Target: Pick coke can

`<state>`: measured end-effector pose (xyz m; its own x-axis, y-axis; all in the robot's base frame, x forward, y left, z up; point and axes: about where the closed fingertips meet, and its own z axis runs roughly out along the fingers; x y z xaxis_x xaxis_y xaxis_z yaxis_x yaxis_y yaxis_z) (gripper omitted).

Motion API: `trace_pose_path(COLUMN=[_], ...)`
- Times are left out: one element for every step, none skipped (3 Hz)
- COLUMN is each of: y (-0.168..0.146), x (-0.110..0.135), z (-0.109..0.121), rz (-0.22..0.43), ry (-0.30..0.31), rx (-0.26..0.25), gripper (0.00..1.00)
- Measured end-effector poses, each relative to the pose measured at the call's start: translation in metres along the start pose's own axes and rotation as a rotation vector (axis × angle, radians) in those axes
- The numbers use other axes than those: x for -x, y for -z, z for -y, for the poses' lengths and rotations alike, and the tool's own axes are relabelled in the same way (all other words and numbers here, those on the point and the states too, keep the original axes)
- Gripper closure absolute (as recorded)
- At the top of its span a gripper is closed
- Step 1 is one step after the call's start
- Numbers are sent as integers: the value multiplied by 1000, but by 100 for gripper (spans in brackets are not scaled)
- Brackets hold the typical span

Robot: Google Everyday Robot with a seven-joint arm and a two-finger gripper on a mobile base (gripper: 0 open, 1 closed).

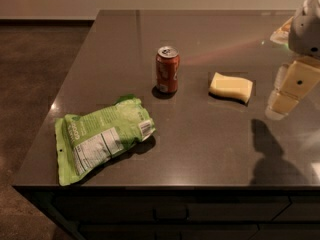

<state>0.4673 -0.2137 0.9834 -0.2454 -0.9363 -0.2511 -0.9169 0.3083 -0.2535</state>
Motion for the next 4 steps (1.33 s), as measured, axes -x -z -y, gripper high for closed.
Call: trace_pose_path(y=[-22, -48, -89, -116], x=[25, 58, 102, 130], z=[46, 75, 94, 100], rz=[87, 166, 229, 247], ry=[-50, -65, -73, -69], rx=[-24, -34, -19, -4], gripper=[0, 0, 0, 0])
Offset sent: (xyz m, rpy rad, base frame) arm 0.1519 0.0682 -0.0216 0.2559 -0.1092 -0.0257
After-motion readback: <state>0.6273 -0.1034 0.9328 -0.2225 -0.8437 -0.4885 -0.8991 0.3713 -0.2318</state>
